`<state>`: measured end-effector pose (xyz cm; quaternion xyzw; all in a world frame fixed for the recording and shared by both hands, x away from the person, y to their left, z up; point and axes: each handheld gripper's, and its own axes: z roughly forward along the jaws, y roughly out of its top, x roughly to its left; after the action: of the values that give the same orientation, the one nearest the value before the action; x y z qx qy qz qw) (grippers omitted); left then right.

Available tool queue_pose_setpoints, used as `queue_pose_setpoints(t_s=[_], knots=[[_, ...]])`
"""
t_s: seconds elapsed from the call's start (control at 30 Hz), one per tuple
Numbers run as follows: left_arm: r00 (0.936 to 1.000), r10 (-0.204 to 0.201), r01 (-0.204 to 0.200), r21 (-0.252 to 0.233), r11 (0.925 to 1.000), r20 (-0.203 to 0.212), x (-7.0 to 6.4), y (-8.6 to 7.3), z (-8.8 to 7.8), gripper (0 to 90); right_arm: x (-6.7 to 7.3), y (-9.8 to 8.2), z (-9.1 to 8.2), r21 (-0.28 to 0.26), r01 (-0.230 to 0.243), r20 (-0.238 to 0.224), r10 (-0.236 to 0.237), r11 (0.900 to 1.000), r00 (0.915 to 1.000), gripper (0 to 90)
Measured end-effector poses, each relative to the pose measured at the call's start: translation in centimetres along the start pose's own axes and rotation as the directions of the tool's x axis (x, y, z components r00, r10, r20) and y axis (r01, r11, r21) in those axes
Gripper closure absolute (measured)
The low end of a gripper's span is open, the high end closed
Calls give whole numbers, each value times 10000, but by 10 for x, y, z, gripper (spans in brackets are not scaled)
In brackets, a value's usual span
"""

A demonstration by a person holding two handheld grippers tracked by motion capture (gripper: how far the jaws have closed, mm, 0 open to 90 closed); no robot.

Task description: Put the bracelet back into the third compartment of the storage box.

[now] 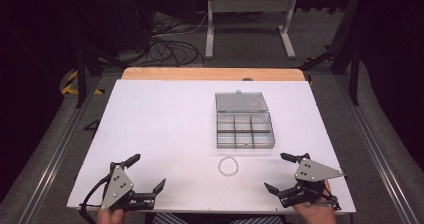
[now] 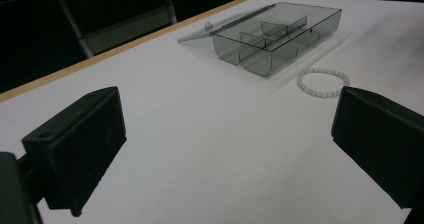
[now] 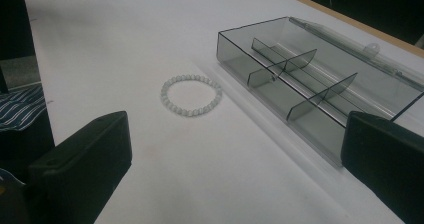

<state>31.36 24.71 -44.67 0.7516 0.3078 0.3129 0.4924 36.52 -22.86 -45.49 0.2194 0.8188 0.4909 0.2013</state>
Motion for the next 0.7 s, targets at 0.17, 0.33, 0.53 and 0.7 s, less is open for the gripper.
queue_pose_setpoints(t_s=[0.17, 0.33, 0.53, 0.7], knots=[[10000, -32, 32, -45, 10000, -63, 0, 0, -1, 15, 0, 0, 0, 5, -16, -63, 16, 10000, 10000, 11], [9999, 35, -36, -54, 10000, -153, -1, 0, -1, 15, 1, 1, 0, 1, 60, -84, -60, 10000, 9999, 18], [9994, 69, -71, -68, 10000, -345, 0, 0, -1, 13, 2, 1, 0, 57, 100, -64, -99, 9999, 9999, 23], [9998, -126, 123, -145, 9998, -168, 1, 0, -2, 10, 2, 1, 1, 108, 152, 2, -152, 9998, 9999, 23]])
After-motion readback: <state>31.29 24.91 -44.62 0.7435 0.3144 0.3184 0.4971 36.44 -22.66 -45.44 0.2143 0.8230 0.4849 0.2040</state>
